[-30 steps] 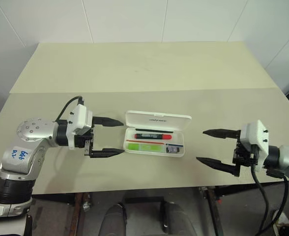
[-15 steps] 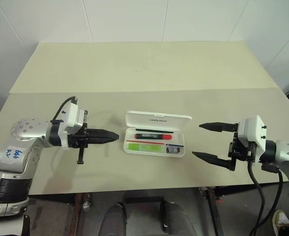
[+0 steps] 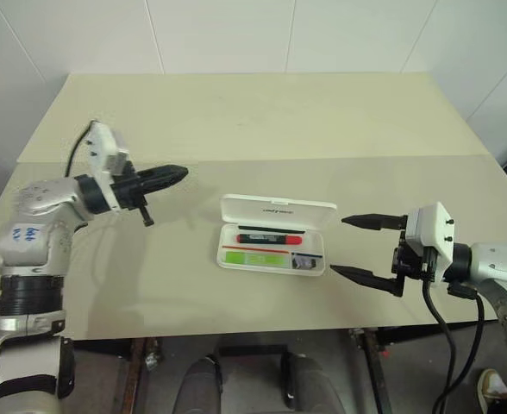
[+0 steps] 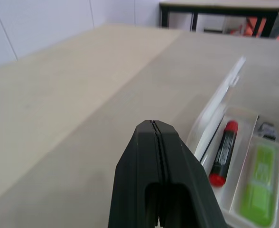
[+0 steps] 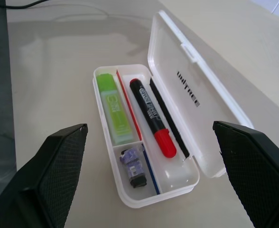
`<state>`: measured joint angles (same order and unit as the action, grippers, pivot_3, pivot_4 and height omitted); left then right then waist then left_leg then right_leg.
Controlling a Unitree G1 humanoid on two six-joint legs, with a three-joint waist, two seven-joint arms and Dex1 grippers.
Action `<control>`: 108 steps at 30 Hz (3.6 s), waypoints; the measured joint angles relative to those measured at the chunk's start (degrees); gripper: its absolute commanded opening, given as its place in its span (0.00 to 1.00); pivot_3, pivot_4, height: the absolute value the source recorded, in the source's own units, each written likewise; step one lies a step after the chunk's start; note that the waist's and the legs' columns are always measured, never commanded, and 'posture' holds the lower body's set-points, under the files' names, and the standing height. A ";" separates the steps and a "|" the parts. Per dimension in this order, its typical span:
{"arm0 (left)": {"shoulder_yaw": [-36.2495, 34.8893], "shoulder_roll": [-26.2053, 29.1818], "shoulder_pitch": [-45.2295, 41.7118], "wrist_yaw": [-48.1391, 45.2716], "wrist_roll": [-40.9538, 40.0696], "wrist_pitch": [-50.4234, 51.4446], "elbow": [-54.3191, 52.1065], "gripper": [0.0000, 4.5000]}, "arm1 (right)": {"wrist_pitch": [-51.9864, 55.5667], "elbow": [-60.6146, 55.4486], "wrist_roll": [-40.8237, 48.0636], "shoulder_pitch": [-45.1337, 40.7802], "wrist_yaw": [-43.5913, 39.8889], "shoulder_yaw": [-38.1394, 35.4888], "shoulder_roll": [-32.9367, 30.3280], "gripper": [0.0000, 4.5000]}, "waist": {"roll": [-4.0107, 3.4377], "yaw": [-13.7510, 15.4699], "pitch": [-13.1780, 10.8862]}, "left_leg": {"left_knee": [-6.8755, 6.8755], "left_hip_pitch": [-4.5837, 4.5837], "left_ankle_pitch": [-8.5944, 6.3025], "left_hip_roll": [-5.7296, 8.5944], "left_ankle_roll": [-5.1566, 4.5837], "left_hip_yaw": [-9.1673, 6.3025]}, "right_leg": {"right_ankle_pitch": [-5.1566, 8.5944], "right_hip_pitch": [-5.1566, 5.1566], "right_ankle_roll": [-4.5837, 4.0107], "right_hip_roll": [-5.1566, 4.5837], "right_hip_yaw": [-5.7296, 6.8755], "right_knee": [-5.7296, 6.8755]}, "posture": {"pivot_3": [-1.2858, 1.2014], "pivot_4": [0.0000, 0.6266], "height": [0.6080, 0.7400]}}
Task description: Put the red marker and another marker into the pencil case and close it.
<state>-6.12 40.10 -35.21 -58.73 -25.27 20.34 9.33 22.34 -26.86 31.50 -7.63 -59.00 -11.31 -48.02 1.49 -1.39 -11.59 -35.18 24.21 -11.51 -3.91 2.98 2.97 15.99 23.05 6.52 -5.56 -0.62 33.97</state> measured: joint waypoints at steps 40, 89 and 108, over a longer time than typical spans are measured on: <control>17.58 -6.75 -6.62 -15.16 13.72 -10.62 7.61 0.01 | 0.11 -4.67 -0.04 2.90 9.03 0.14 3.13 1.00 | 0.00 0.13 0.00 | -0.01 0.03 0.00 0.00 0.00 0.00 | -0.16 0.01 0.29 0.01 -0.01 0.00 | 0.52 0.24 1.00; 7.63 -2.56 4.66 -16.74 1.89 2.58 -8.82 0.57 | -2.37 -0.75 -1.36 1.20 9.11 2.16 5.56 1.00 | 0.06 -0.16 0.05 | 0.03 -0.03 0.04 0.01 -0.08 -0.04 | -0.12 -0.04 0.14 0.00 -0.01 0.02 | 0.52 0.24 1.00; 0.14 -1.16 11.04 -12.23 -3.17 -2.90 -14.22 1.00 | -9.21 9.01 -3.20 -0.02 0.68 1.78 3.91 1.00 | 0.08 0.04 0.04 | 0.01 -0.01 0.02 0.00 -0.04 0.00 | -0.13 -0.06 0.13 -0.03 -0.01 -0.06 | 0.52 0.24 1.00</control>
<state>-5.97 38.94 -24.17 -70.96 -28.43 17.44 -4.89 13.13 -17.85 28.30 -7.66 -58.32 -9.53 -44.11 1.57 -1.36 -11.54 -35.16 24.20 -11.48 -3.90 2.93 2.97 15.86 22.99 6.65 -5.59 -0.63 33.91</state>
